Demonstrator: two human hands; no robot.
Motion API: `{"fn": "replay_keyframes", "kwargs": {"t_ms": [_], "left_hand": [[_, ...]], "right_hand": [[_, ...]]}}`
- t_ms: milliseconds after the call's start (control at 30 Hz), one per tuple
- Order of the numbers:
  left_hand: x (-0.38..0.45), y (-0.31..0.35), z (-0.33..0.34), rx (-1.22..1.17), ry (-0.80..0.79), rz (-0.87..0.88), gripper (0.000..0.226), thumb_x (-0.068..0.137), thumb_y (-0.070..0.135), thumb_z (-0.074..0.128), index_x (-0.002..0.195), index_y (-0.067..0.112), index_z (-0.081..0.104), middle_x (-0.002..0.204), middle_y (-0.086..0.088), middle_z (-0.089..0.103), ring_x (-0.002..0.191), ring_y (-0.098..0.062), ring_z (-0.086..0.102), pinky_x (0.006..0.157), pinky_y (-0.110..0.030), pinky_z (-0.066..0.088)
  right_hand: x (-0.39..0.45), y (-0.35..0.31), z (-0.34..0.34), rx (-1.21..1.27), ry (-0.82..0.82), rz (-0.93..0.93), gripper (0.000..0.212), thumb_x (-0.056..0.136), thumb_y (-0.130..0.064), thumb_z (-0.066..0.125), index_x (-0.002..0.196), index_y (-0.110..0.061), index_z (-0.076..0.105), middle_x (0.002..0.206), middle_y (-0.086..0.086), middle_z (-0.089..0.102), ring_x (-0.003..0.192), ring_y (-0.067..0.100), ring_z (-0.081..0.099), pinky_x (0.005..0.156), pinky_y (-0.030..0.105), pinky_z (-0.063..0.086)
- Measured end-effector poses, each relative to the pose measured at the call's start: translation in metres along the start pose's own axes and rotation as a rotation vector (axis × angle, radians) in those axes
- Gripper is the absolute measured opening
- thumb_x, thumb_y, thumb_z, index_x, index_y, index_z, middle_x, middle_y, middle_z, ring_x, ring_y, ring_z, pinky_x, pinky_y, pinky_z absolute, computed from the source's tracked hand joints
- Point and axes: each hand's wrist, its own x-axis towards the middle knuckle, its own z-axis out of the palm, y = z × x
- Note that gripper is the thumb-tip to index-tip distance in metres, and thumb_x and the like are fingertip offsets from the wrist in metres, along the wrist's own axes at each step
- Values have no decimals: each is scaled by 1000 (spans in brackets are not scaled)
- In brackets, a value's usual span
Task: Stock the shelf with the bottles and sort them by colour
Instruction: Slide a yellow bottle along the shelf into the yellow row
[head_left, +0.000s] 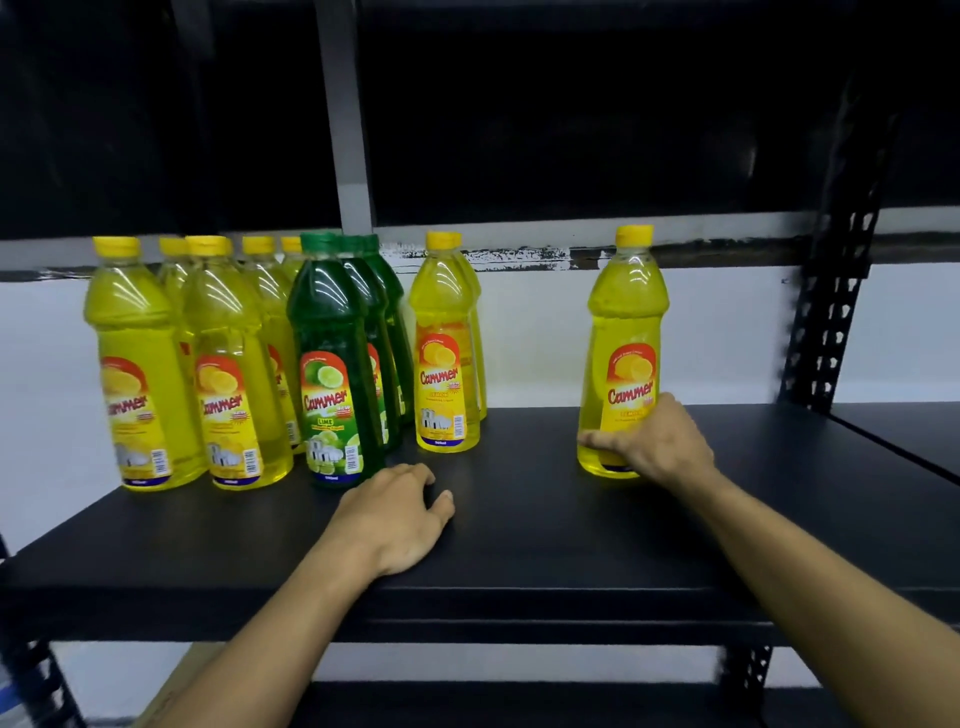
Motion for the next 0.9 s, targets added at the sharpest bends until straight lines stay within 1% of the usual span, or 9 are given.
{"fn": "replay_keyframes", "kwargs": {"t_ms": [67,167,300,367,467,600,767,833,900], "left_hand": [[-2,-1,-1,20,-8,12,50,98,52,36,139,26,45,143,7,47,129,-17,45,100,-36,41],[-2,-8,-2,-22,-69,36,47,101,44,35,144,27,42,150,6,41,136,-17,39,107,-34,36],[2,-31,-4,-184,-144,49,42,103,23,34,142,29,48,154,6,37,141,-14,33,114,-24,27],[-2,-39,-1,-228,-111,36,42,102,19,34,138,30,53,151,8,41,139,-12,37,111,-19,28],[-7,-45,4,-256,-18,15,40,100,19,38,132,32,57,146,7,48,132,-11,44,110,-23,34],[-10,-43,3,-233,24,10,40,99,20,38,132,31,57,140,2,53,125,-14,49,104,-26,40],[-12,-41,2,-240,33,42,39,100,20,37,132,30,57,136,4,57,120,-13,52,101,-29,45],[-13,-42,1,-261,62,42,37,101,21,38,133,29,56,135,2,57,121,-13,52,100,-27,44],[-17,-41,-1,-340,153,46,35,102,21,39,132,25,57,133,1,60,121,-12,53,99,-23,42]], "right_hand": [[-24,-9,2,4,-25,-8,97,43,-73,81,113,-18,43,109,4,59,99,28,60,86,45,51],[-55,-24,6,-76,-70,-16,98,53,-74,76,120,-15,36,115,8,58,107,32,59,87,44,47],[-88,-46,12,-120,-122,-76,91,56,-79,70,115,-19,33,105,1,56,105,29,60,83,40,47],[-102,-55,18,-116,-147,-105,89,56,-81,68,112,-21,31,99,-3,51,103,27,60,83,40,49],[-118,-68,31,-96,-159,-134,86,57,-82,66,108,-24,28,98,-5,50,101,23,61,79,37,48],[-128,-81,49,-91,-142,-153,87,58,-83,64,111,-23,30,106,-3,56,100,22,61,77,35,45],[-132,-81,56,-102,-128,-203,89,61,-85,59,116,-22,28,112,-3,56,100,19,60,74,33,43],[-125,-75,54,-86,-196,-235,94,62,-83,60,127,-23,27,117,-5,55,105,19,59,78,32,44],[-116,-66,45,34,-372,-274,101,62,-80,63,138,-27,23,128,-7,53,113,17,57,92,38,47]]}}
